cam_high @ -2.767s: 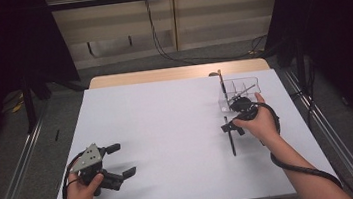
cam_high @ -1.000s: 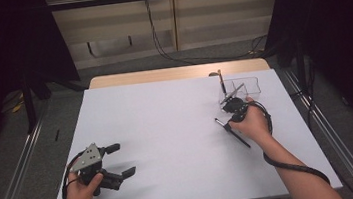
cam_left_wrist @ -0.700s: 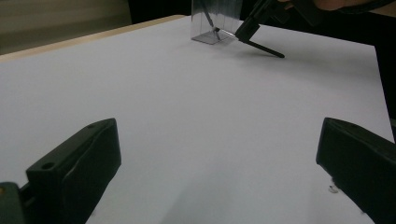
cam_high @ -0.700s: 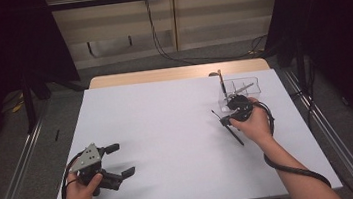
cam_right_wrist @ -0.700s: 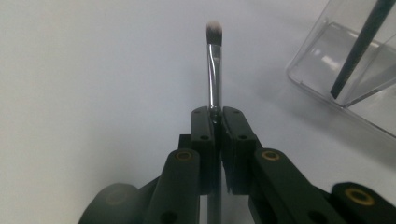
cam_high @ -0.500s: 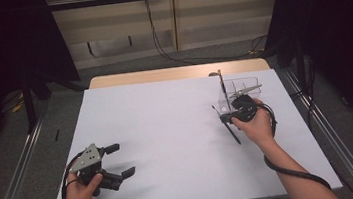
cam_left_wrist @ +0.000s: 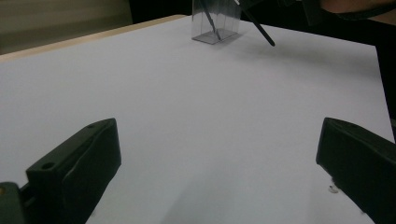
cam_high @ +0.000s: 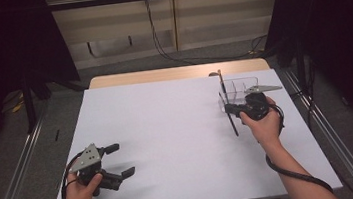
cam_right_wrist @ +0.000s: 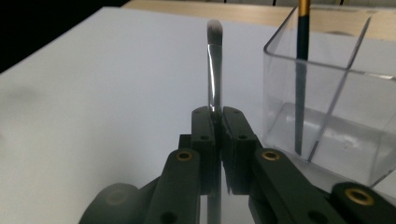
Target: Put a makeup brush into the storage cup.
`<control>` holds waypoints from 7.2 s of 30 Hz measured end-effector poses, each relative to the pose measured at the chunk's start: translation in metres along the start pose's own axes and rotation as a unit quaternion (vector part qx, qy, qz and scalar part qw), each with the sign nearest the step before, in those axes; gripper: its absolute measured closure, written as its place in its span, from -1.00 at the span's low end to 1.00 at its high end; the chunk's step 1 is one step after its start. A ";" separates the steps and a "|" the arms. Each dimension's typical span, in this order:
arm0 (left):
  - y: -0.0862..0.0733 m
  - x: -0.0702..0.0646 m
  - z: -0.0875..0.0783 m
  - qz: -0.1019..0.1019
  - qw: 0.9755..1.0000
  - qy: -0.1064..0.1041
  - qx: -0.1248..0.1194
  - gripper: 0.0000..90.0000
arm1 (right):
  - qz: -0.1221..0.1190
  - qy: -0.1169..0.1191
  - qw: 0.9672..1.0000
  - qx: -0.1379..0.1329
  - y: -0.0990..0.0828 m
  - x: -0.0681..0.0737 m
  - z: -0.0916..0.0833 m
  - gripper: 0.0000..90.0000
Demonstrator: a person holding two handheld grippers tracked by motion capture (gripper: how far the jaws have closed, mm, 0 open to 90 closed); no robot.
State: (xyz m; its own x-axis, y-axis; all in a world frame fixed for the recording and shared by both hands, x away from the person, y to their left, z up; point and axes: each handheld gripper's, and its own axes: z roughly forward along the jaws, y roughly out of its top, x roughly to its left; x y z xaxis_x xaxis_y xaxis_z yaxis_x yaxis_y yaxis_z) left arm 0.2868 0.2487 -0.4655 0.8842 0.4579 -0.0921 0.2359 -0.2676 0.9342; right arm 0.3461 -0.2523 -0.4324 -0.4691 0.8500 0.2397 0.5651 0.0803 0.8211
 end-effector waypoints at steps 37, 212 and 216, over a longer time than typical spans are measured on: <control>-0.001 0.000 -0.001 -0.004 1.000 -0.002 -0.004 -1.00 | -0.003 0.018 0.979 -0.203 0.010 0.008 -0.012 0.88; -0.004 0.001 -0.012 -0.016 1.000 0.009 -0.020 -1.00 | -0.024 -0.063 0.972 -0.225 0.078 -0.034 0.018 0.88; -0.004 0.000 -0.011 -0.014 1.000 0.008 -0.019 -1.00 | -0.028 -0.062 0.972 -0.223 0.079 -0.033 0.019 0.88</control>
State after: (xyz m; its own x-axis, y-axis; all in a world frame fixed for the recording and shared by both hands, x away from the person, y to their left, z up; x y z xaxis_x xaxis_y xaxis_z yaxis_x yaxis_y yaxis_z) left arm 0.2817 0.2595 -0.4651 0.8707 0.4786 -0.1131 0.2451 -0.2230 0.9435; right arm 0.4190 -0.2640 -0.3854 -0.3899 0.9093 0.1456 0.1776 -0.0809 0.9808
